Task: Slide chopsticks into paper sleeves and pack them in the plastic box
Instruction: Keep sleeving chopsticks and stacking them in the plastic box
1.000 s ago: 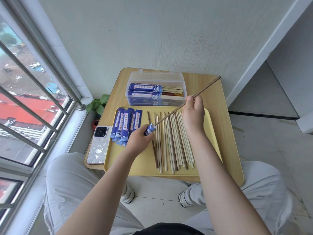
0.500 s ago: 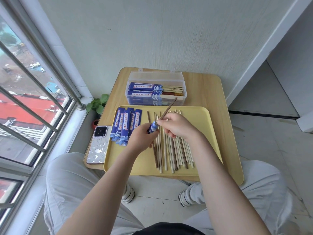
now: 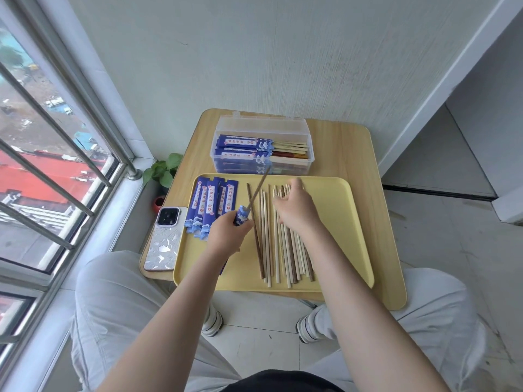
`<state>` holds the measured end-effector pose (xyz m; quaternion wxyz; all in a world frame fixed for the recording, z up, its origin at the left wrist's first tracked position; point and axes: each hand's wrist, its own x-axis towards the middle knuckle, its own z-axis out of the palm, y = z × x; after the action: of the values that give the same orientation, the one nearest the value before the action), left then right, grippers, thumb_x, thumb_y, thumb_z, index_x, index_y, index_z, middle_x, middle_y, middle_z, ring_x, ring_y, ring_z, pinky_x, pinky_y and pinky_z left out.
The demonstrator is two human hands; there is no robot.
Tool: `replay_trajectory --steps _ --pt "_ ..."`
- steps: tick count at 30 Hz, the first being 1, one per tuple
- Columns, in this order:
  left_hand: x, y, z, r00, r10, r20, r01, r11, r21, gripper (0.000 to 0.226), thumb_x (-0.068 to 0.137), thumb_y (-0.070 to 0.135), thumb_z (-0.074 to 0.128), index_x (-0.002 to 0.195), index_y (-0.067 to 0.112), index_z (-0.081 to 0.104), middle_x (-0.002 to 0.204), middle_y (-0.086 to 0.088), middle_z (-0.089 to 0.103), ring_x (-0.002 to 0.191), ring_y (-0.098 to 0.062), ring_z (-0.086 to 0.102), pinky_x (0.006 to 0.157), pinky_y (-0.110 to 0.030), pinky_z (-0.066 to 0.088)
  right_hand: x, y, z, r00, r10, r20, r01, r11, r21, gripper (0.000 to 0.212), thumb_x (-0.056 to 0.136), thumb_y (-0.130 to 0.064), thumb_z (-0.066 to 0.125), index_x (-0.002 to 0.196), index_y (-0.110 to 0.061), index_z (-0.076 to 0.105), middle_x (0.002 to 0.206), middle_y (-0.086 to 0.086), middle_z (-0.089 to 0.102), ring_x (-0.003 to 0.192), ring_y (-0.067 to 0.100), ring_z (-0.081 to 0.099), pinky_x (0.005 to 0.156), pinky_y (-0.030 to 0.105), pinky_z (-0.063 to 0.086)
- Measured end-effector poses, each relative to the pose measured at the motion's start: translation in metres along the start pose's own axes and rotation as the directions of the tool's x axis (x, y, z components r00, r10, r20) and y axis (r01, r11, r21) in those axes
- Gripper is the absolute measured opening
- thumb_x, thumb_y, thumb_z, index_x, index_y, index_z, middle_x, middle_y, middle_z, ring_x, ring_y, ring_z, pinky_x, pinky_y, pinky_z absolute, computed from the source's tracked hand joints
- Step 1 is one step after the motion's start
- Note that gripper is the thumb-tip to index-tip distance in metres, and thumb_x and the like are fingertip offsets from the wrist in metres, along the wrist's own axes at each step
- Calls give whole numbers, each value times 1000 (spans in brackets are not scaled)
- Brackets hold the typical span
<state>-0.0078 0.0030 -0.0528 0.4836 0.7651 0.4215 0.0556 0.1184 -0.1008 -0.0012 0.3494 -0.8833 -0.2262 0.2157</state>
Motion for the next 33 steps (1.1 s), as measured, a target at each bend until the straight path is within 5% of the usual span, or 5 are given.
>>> replay_trajectory --steps 3,11,18,23,33 --pt "2 -1 -1 996 -83 12 84 991 -109 26 97 34 60 85 12 52 71 -8 58 53 -18 53 47 -28 50 -10 -1 19 989 -9 147 42 974 -225 24 98 -25 57 120 -16 54 105 0 62 84 17 61 64 30 47" --pt "2 -4 -9 992 -125 33 129 956 -264 22 102 27 54 99 6 58 69 -9 60 47 -17 53 49 -32 52 -26 6 60 950 -152 274 271 837 -475 53 98 -13 57 142 -15 28 97 7 63 75 21 63 59 33 54" --pt "0 -1 -9 992 -128 -23 112 929 -352 30 105 31 43 101 7 60 69 -9 58 49 -18 53 46 -30 46 -20 1 35 974 -134 184 164 974 -155 21 97 -21 51 111 -21 67 101 -5 69 80 13 66 69 30 57" --pt "1 5 -7 995 -102 -7 94 934 -344 29 107 26 41 101 9 63 69 -8 61 48 -17 55 48 -28 46 -15 -17 -1 970 -183 162 156 973 167 17 97 -17 55 113 -19 62 90 -7 74 67 9 71 60 25 54" --pt "-1 9 -2 998 -38 48 45 988 -148 19 89 25 63 77 11 56 65 -4 54 56 -17 50 53 -30 46 -3 -24 -36 913 -231 -335 321 914 247 22 106 -22 45 102 -10 63 79 -14 57 70 -3 52 59 12 36"
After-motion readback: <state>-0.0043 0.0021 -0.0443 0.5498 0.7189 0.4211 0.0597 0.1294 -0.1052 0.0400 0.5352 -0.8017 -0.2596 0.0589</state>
